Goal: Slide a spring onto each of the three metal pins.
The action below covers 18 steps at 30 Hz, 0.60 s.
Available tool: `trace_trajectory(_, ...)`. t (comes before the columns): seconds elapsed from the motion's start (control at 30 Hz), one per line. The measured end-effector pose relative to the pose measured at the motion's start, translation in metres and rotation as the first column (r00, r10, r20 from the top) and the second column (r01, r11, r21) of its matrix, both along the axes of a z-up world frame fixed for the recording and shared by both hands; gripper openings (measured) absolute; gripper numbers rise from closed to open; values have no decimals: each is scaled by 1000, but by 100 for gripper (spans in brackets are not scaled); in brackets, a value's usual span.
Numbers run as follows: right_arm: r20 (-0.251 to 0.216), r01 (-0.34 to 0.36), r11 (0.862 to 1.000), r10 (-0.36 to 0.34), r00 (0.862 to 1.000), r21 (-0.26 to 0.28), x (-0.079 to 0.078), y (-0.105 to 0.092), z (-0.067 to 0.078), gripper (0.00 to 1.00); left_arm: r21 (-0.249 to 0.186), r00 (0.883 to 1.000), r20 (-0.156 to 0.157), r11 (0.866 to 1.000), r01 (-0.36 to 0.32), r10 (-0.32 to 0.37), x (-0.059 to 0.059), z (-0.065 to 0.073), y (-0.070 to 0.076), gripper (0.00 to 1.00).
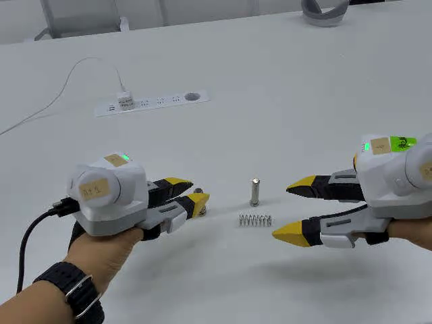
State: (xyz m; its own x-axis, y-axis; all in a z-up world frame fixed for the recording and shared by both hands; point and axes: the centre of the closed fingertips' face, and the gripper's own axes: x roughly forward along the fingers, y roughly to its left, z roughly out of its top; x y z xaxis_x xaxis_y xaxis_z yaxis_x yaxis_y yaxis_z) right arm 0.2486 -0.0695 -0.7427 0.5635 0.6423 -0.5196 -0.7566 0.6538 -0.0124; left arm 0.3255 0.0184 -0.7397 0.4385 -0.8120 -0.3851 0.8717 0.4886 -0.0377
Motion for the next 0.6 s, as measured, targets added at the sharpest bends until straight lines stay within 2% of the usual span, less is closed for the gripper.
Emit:
trace_trajectory(0.37,-9,-12,1000,12,1000,-22,8,0,-6,43,-29,1000,19,1000,-4,5,-8,17,7,24)
trace_trajectory(0.6,-34,-31,999,29,999,-45,13,0,-17,36,-37,1000,22,999,-21,22,-10,24,18,25)
